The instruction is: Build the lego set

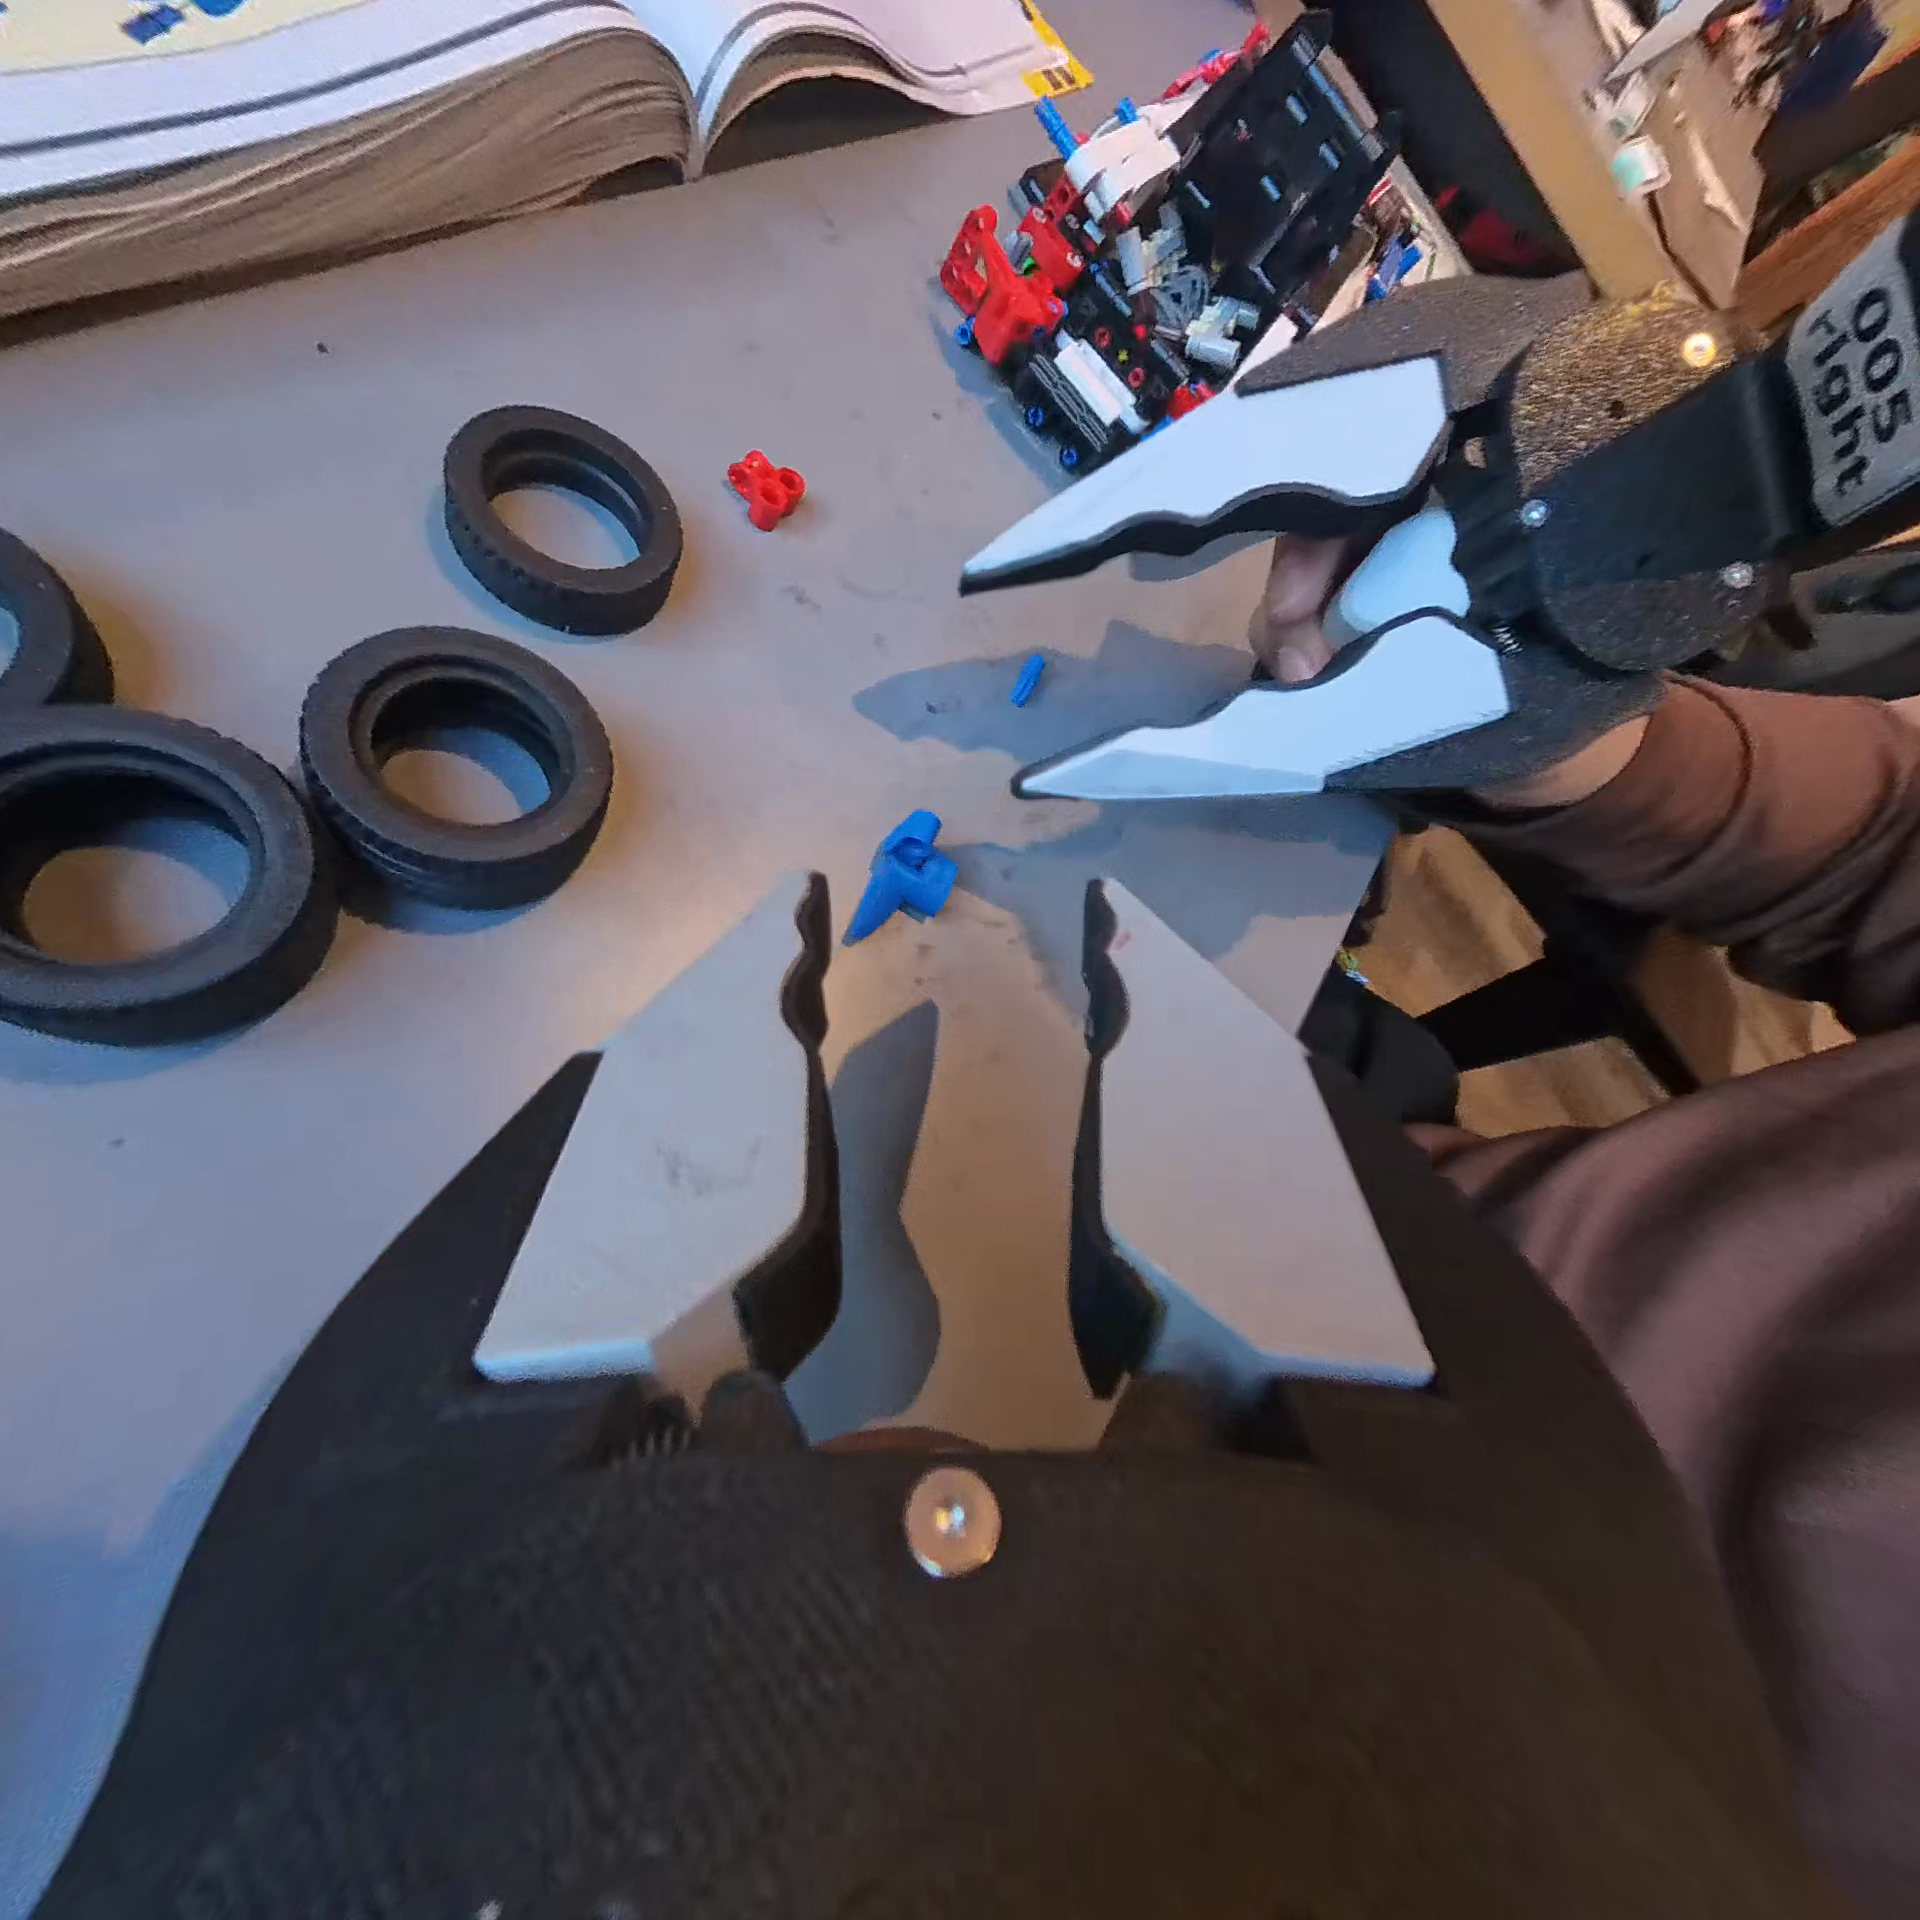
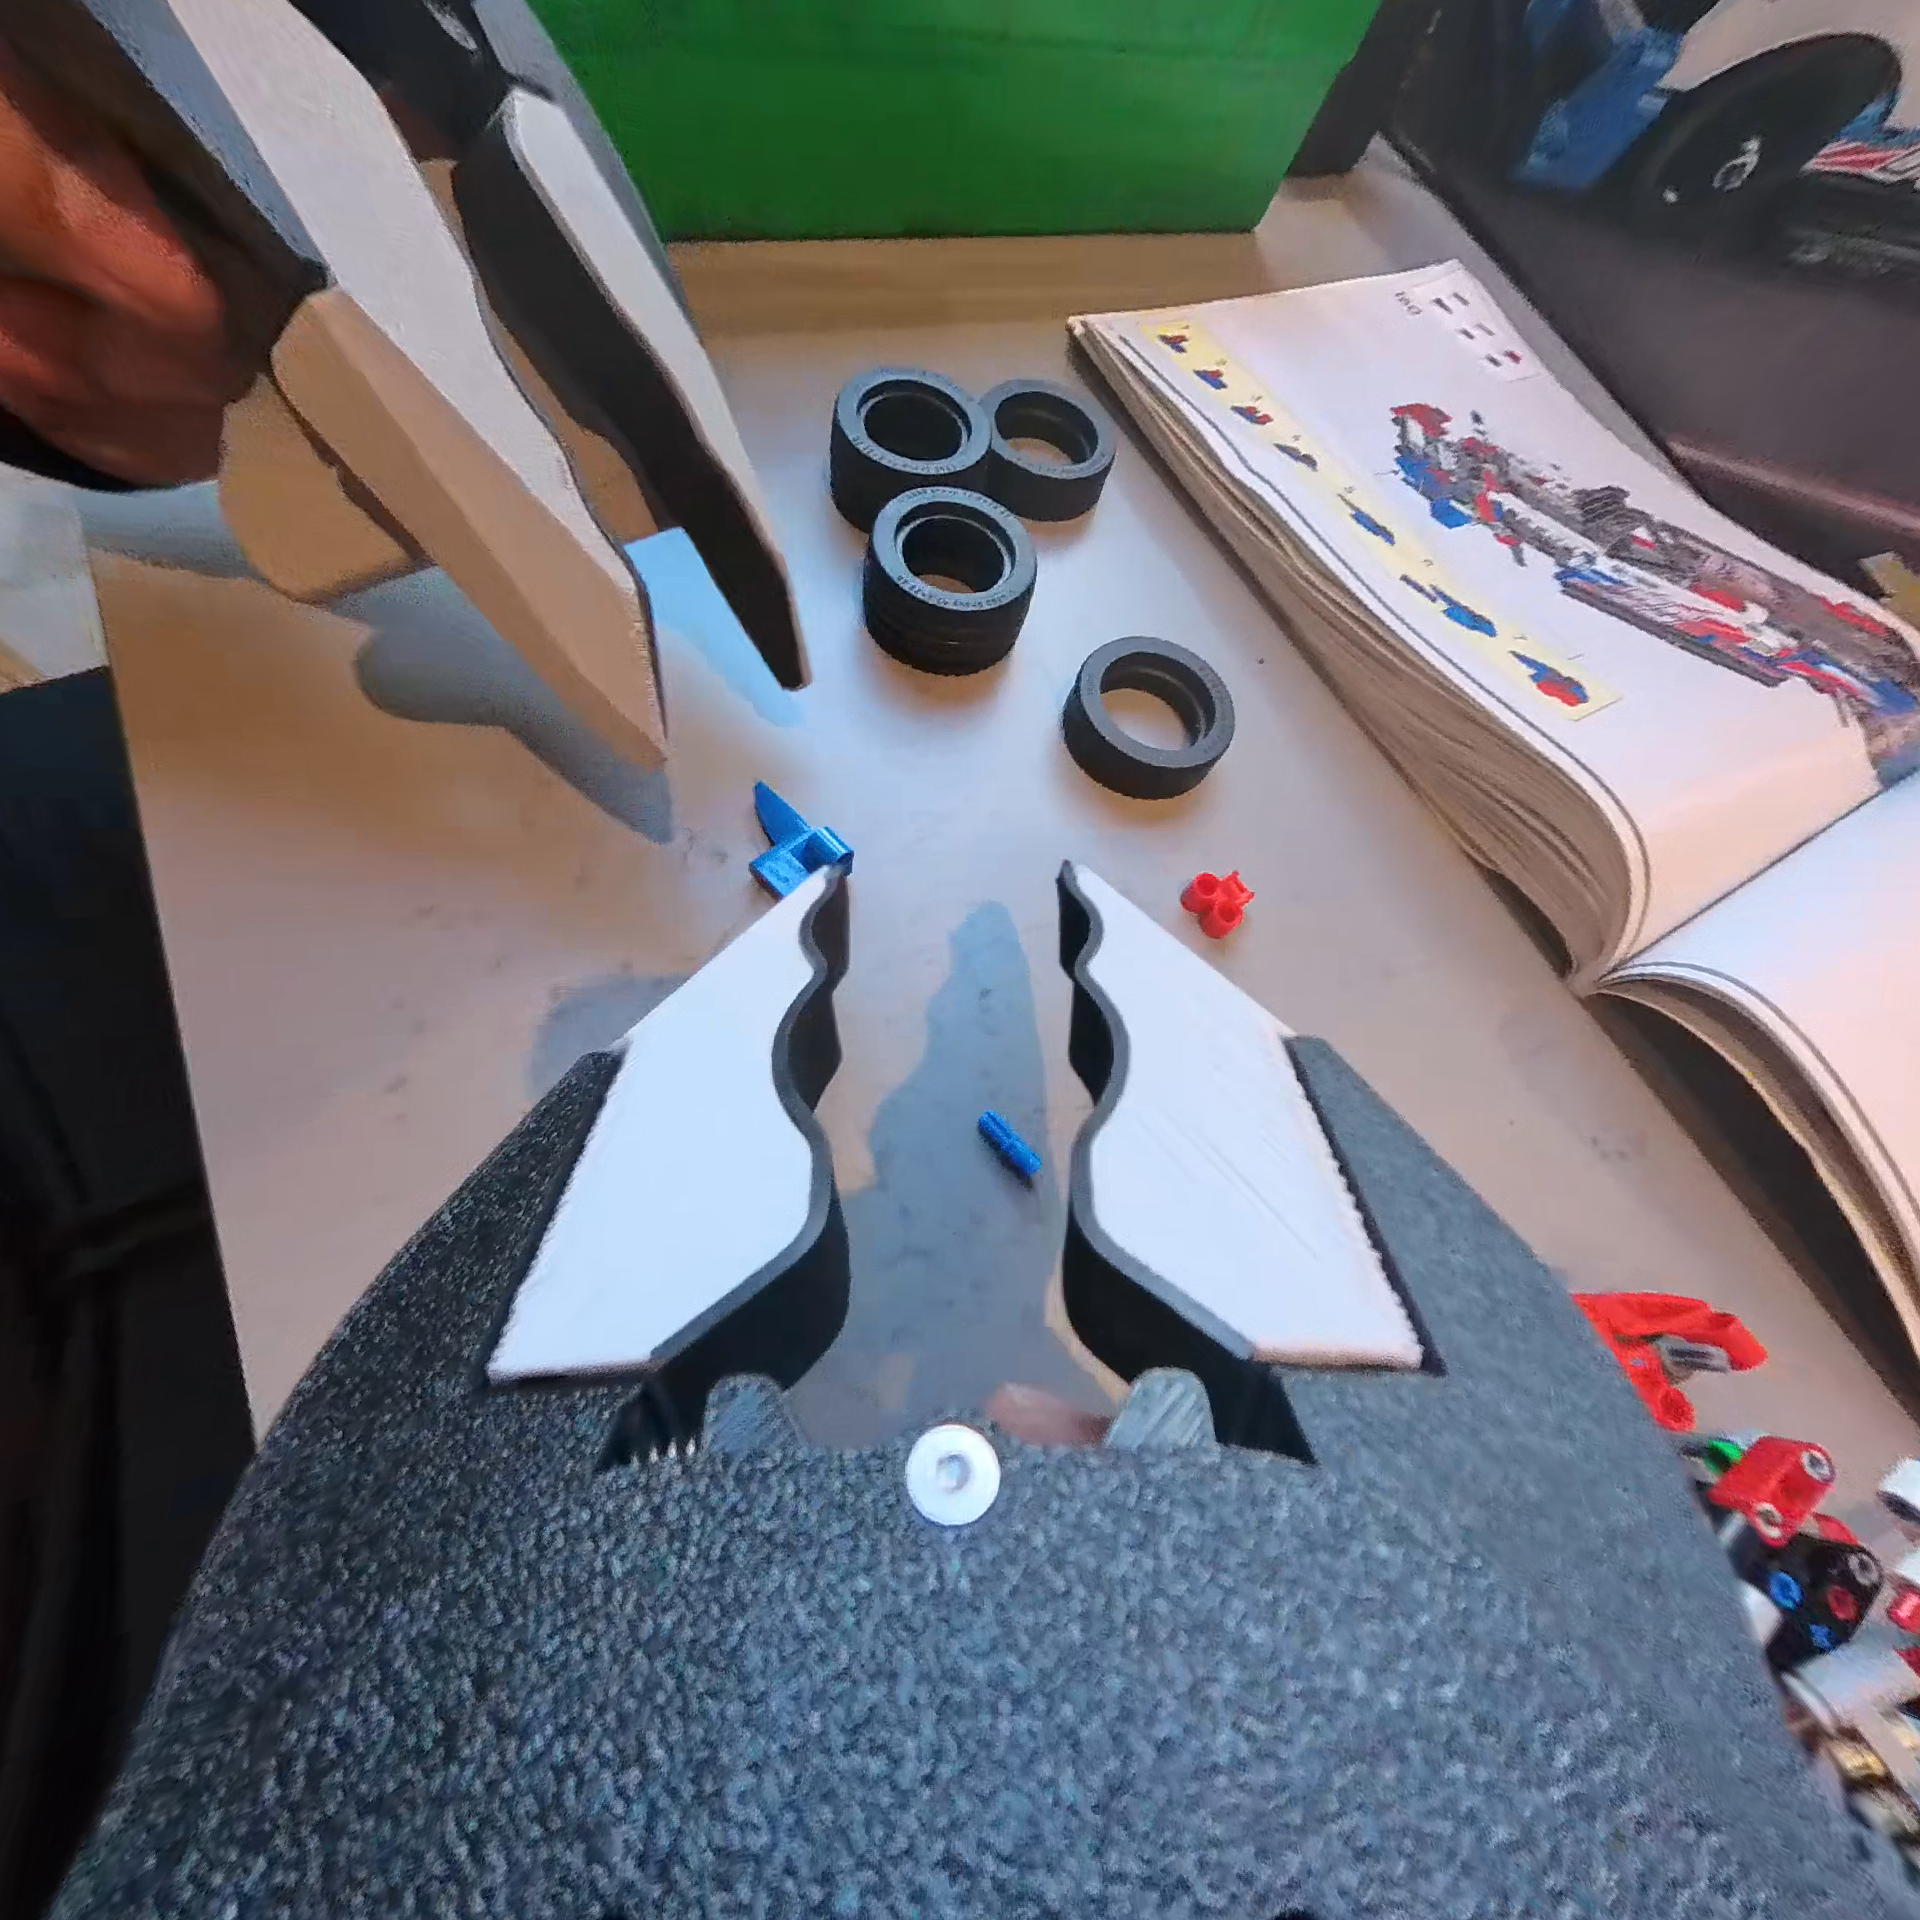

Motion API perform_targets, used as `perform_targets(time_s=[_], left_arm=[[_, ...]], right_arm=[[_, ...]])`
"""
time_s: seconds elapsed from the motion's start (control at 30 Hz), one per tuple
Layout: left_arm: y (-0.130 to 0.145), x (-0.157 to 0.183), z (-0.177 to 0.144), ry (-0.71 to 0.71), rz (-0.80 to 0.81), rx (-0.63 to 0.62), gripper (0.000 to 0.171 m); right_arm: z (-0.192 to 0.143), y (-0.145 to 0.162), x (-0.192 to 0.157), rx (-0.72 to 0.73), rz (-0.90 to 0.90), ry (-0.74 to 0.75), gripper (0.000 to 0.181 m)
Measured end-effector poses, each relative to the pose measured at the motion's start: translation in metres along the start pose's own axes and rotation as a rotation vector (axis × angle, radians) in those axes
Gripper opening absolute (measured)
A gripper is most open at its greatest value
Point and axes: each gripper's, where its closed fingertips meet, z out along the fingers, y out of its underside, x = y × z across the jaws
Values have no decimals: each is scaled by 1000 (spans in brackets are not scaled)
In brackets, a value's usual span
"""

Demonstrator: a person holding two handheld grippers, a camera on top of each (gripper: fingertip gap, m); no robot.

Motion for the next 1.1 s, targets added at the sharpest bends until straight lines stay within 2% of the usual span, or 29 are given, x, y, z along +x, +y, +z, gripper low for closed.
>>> perform_targets(time_s=[0.27,0.37,0.57,0.7,0.87,0.97,1.1], left_arm=[[17,-13,-4,-101,54,-37,47],[18,-13,-5,-66,17,-17,46],[13,-21,-10,-195,259,29,46],[19,-17,-6,-167,318,1,47],[24,-32,-9,-268,461,-61,44],[31,-31,-5,-225,464,-113,46],[30,-27,-4,-165,433,-113,45]], right_arm=[[-1,1,2,21,33,-21,41],[1,4,6,22,59,-17,40],[-4,-7,12,106,52,19,46],[-4,-11,10,128,40,6,45],[-1,-15,6,145,-10,-13,41],[1,-18,11,166,-60,18,35],[0,-26,17,219,-103,38,31]])
